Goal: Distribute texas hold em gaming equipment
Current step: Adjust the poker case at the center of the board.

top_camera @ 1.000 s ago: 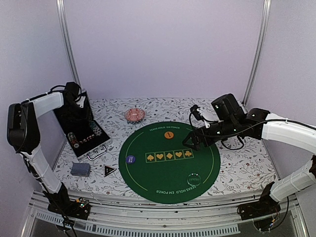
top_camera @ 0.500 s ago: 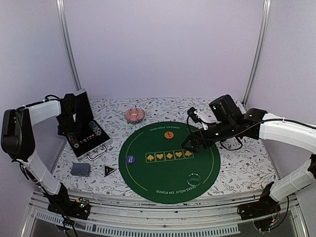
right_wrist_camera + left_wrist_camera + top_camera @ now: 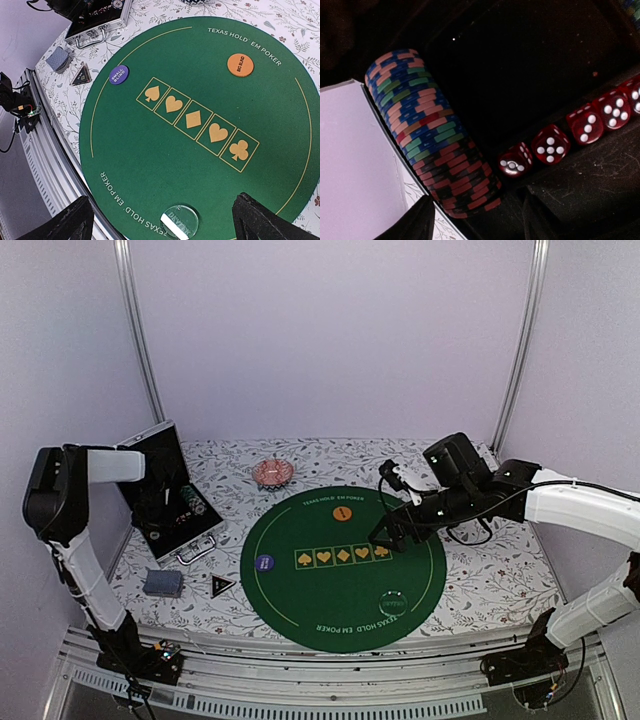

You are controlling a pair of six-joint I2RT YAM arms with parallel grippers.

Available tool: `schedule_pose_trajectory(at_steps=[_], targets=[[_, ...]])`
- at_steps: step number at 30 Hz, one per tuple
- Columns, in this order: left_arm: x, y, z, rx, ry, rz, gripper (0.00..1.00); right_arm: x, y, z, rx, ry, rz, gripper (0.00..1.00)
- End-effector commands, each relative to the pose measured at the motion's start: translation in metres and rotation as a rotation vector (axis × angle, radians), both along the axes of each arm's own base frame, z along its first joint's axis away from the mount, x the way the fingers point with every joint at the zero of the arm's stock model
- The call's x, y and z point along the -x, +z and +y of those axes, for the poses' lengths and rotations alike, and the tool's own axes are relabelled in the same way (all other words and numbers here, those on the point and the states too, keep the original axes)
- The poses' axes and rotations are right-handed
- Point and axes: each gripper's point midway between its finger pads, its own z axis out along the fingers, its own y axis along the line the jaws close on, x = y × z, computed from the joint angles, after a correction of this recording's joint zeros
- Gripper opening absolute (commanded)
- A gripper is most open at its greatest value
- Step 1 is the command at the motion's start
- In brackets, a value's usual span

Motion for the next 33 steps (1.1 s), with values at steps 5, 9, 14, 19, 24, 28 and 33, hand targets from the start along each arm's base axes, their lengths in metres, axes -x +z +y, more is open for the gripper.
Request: schedule_pose_trajectory(at_steps=[5, 9, 14, 19, 24, 28, 33], targets=[[0.004, -0.008, 0.013, -0.120, 0.006, 0.041, 0.62, -0.001, 0.011, -0.002, -0.016, -0.015, -0.005, 0.99], [-0.001, -0.008, 0.018, -0.159, 0.007, 0.043, 0.63, -0.001, 0.010, 0.000, -0.018, -0.008, 0.006, 0.99], [-0.005, -0.006, 0.026, -0.220, 0.012, 0.054, 0.64, 0.000, 0.009, 0.001, -0.015, -0.004, 0.016, 0.99], [-0.009, -0.005, 0.021, -0.184, 0.013, 0.039, 0.65, 0.000, 0.007, 0.001, -0.012, 0.000, 0.022, 0.99], [-0.020, 0.010, 0.005, -0.035, 0.005, -0.060, 0.65, 0.000, 0.007, 0.002, -0.010, 0.003, 0.028, 0.99], [-0.022, 0.023, 0.001, 0.056, 0.019, -0.132, 0.65, 0.000, 0.006, 0.003, -0.008, 0.007, 0.032, 0.99], [-0.018, 0.042, 0.003, 0.125, 0.060, -0.218, 0.64, 0.002, 0.004, 0.004, -0.005, 0.011, 0.043, 0.99]])
